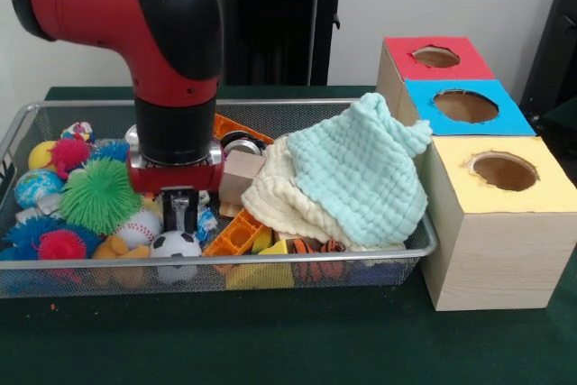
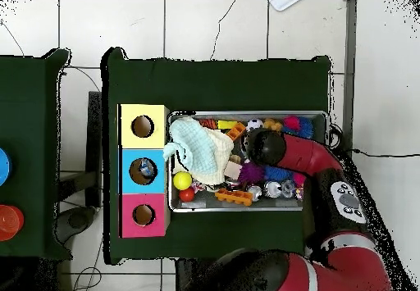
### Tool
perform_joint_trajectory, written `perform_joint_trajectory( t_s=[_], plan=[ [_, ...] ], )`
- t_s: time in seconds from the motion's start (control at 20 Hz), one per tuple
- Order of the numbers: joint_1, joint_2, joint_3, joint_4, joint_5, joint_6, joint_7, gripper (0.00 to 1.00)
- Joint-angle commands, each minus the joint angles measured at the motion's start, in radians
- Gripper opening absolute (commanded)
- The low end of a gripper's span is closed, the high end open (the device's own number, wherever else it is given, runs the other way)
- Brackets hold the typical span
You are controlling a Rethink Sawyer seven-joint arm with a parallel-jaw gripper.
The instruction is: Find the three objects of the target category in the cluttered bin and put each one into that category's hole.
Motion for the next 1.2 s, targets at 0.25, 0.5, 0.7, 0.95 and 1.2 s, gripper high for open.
perform_joint_trajectory(
  t_s=[0.25,0.5,0.7,0.95,1.2],
  plan=[
    [0.023,-0.244,0.051,0.126,0.047,0.322,0.053,0.0],
    [0.0,-0.237,0.075,0.128,0.041,0.298,0.045,0.0],
    [-0.008,-0.242,0.078,0.125,0.04,0.304,0.041,0.0],
    [-0.059,-0.233,0.128,0.183,0.058,0.206,0.039,1.0],
    [-0.082,-0.22,0.167,0.215,0.075,0.174,0.046,1.0]
  ],
)
